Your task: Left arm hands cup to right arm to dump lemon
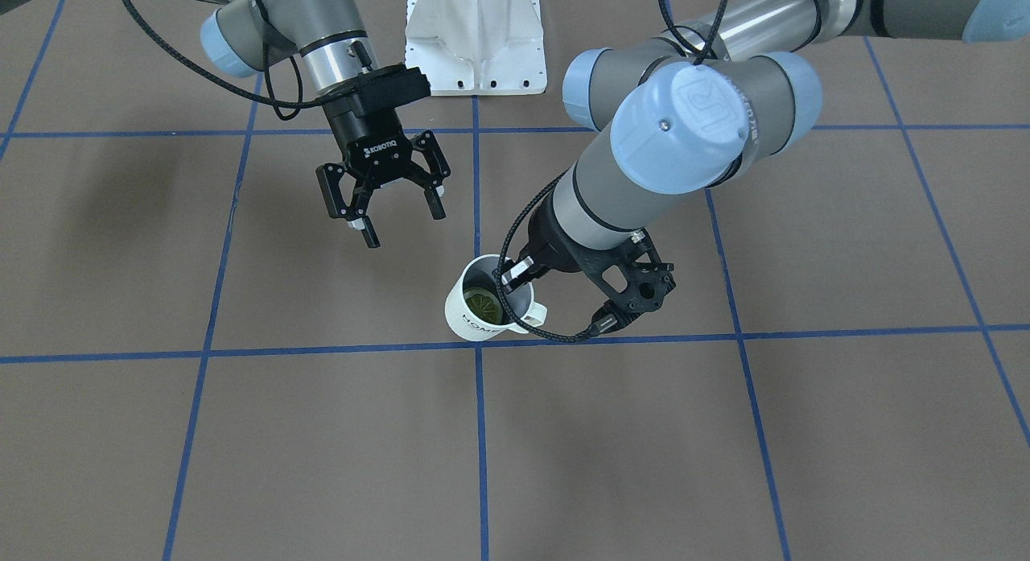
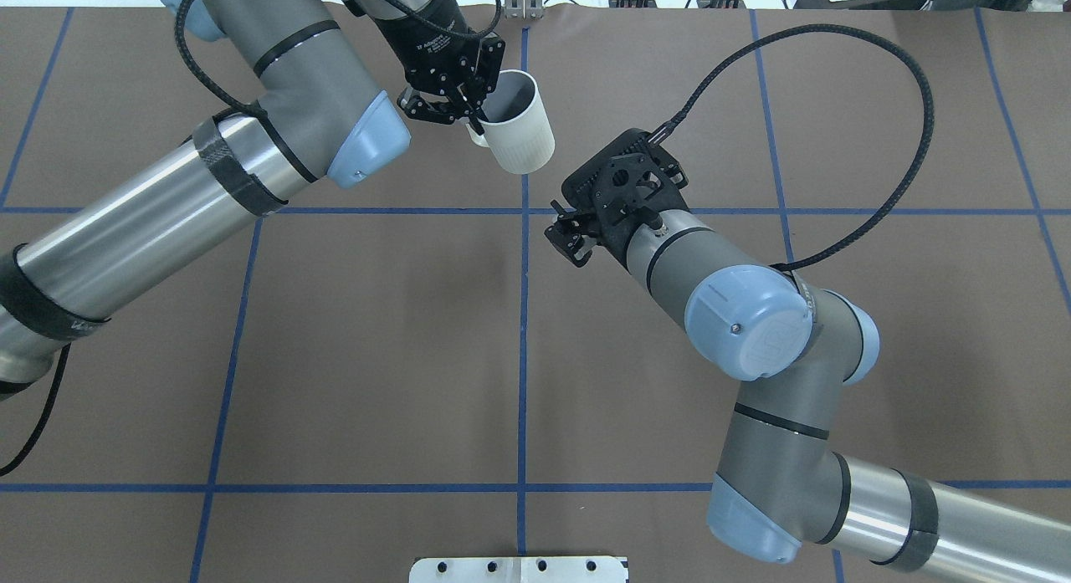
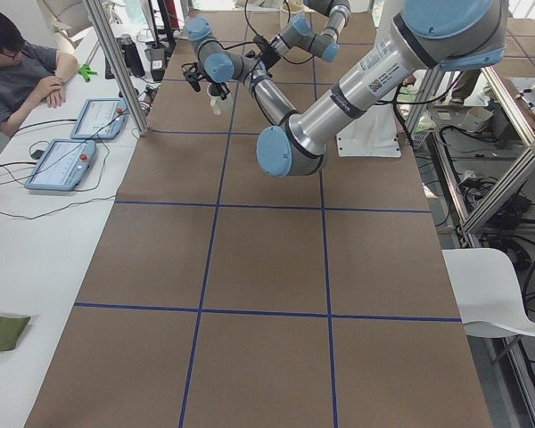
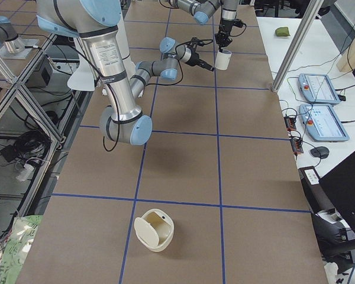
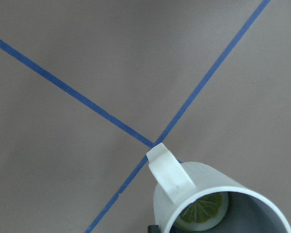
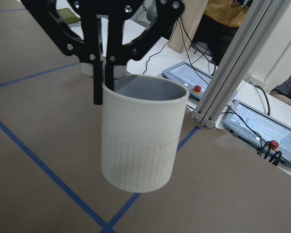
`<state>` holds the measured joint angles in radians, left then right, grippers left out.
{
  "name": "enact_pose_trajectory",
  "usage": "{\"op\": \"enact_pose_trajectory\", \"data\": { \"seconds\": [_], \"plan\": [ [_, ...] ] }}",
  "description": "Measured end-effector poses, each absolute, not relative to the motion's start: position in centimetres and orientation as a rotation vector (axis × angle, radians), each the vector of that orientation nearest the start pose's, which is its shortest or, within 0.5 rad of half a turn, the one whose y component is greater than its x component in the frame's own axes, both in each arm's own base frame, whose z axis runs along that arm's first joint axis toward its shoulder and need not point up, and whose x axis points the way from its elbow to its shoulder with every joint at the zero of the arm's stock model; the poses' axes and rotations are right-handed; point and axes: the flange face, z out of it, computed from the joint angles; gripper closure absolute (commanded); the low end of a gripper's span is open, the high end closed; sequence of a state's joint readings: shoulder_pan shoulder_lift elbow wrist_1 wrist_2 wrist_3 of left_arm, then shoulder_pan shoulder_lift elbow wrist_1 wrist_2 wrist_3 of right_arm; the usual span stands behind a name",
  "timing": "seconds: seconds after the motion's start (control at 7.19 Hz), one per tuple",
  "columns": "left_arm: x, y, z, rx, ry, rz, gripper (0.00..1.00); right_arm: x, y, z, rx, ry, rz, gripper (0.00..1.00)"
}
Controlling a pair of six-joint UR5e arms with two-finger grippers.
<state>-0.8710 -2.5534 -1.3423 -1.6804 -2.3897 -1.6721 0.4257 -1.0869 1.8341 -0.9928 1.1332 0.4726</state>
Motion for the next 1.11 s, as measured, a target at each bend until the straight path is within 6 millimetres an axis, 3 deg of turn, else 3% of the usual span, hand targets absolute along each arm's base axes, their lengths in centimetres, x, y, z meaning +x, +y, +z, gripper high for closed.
{"op": "enact_pose_trajectory", "data": {
  "seconds": [0.28,1.11],
  "plan": [
    [44.7,-61.0,8.0,-0.408,1.075,-0.499,1.00,-47.9,-40.2,19.0,1.180,-0.684,-0.270,0.01],
    [44.3,-58.8,6.0,-0.452,1.125,-0.411,1.00,-47.9,-40.2,18.8,1.189,-0.687,-0.262,0.01]
  ]
}}
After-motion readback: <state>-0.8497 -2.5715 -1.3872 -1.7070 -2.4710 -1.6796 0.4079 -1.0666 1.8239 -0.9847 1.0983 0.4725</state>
